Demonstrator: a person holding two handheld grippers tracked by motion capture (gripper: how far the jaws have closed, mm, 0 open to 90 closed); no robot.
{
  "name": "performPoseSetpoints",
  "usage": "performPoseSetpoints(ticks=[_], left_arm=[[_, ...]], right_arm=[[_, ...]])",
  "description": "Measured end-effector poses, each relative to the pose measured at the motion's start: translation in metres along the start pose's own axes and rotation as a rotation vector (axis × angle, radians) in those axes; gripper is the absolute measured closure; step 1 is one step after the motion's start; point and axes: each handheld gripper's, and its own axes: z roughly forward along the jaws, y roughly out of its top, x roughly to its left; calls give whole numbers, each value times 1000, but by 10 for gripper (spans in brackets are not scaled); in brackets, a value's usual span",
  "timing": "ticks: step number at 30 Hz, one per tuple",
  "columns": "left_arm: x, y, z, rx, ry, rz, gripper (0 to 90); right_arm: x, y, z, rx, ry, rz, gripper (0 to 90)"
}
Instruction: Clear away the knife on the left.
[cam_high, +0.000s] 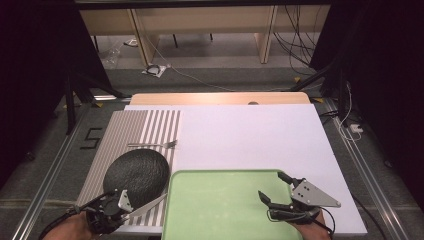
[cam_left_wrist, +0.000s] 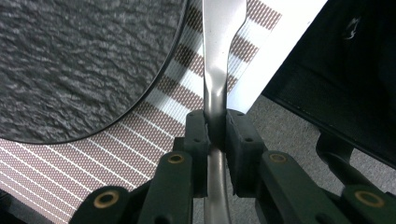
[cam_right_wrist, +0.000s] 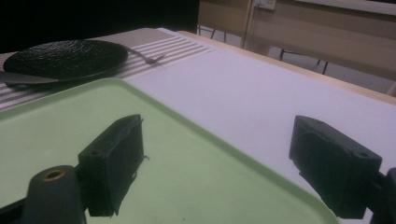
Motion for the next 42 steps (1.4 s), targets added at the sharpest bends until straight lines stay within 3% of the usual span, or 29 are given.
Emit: performPoseSetpoints(ticks=[6, 13, 22, 33, 42], left_arm=[[-5, 13, -7, -52, 3, 6, 795], [-12, 45, -10, -113, 5, 21, 795], [-26, 85, -5, -165, -36, 68, 795], [-45, 123, 2, -181, -108, 134, 795], [-56, 142, 3, -178, -136, 148, 794]], right_arm=[[0, 0, 0, -4, -1, -2, 186], [0, 0, -1, -2, 0, 0, 186], [0, 1, -1, -3, 1, -3, 186], [-1, 1, -3, -10, -8, 4, 185], [-2, 1, -3, -16, -10, 2, 186]])
